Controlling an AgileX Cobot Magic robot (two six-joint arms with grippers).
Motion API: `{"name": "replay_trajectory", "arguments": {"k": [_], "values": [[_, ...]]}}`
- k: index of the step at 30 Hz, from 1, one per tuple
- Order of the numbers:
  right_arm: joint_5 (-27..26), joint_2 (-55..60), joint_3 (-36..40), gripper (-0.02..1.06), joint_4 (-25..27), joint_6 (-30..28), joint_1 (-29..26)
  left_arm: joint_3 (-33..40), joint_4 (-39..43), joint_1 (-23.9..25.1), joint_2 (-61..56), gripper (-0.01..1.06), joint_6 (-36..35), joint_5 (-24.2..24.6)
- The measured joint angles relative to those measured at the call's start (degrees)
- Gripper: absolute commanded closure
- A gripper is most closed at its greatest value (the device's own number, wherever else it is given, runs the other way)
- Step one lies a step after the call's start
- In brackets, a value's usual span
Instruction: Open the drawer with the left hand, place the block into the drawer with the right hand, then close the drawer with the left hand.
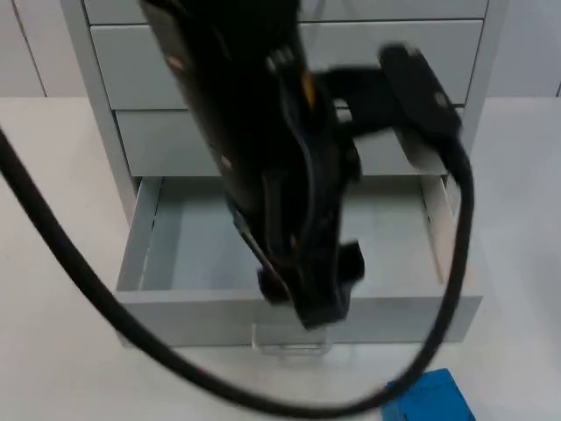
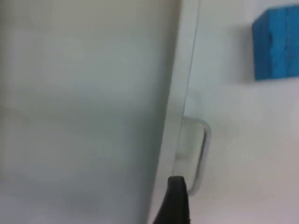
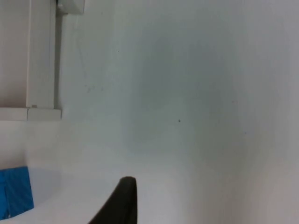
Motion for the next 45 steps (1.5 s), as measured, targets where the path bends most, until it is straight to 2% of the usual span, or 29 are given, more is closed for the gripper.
{"name": "replay_trajectory", "arguments": {"k": [1,3,6,7,9,10,11,15,16,17,20,21,25,26,30,35,45], "values": [[0.0,0.0,0.0,-0.01,0.0,0.0,0.0,0.0,-3.1,2.2,-1.9,0.35,-0.1,1.6],[0.0,0.0,0.0,-0.01,0.0,0.0,0.0,0.0,-5.3,3.7,-3.0,0.35,-0.1,2.8],[0.0,0.0,0.0,-0.01,0.0,0.0,0.0,0.0,-10.3,9.9,-5.8,0.35,-0.5,6.0],[0.0,0.0,0.0,-0.01,0.0,0.0,0.0,0.0,-10.3,9.9,-5.8,0.35,-0.5,6.0],[0.1,0.0,0.0,-0.01,0.0,0.0,0.0,0.0,-13.6,16.6,-8.0,0.35,-2.1,7.1],[0.1,0.0,0.0,-0.01,0.0,0.0,0.0,0.0,-14.6,19.5,-8.9,0.35,-2.8,7.3],[0.1,0.0,0.0,-0.01,0.0,0.0,0.0,0.0,-14.6,19.5,-8.9,0.35,-2.8,7.3],[0.2,0.0,0.0,-0.01,0.0,0.0,0.0,0.0,-16.9,29.3,-12.5,0.35,-6.7,8.0],[0.2,0.0,0.0,-0.01,0.0,0.0,0.0,0.0,-16.9,29.3,-12.5,0.35,-6.7,8.0],[0.2,0.0,0.0,-0.01,0.0,0.0,0.0,0.0,-17.0,31.6,-13.8,0.35,-7.5,8.0],[0.3,0.0,0.0,-0.01,0.0,0.0,0.0,3.0,-17.4,37.8,-19.3,0.35,-9.0,6.2],[0.3,0.0,0.0,-0.01,0.0,0.0,0.0,3.0,-17.4,37.8,-19.3,0.35,-9.0,6.2],[0.5,0.0,0.0,-0.01,0.6,0.0,0.0,10.4,-17.5,43.9,-26.1,0.35,-9.4,3.5],[0.5,0.0,0.0,-0.01,0.6,0.0,0.0,10.4,-17.5,43.9,-26.1,0.35,-9.4,3.5],[0.5,0.0,0.0,-0.01,1.1,0.0,0.0,18.4,-17.5,49.6,-33.5,0.35,-9.9,0.5],[0.5,0.0,0.0,-0.01,1.1,0.0,0.0,24.5,-17.5,54.1,-40.2,0.35,-10.3,-0.5],[1.6,0.0,0.0,-0.01,2.1,0.0,0.0,29.5,-15.1,55.2,-51.4,0.35,-10.5,-0.4]]}}
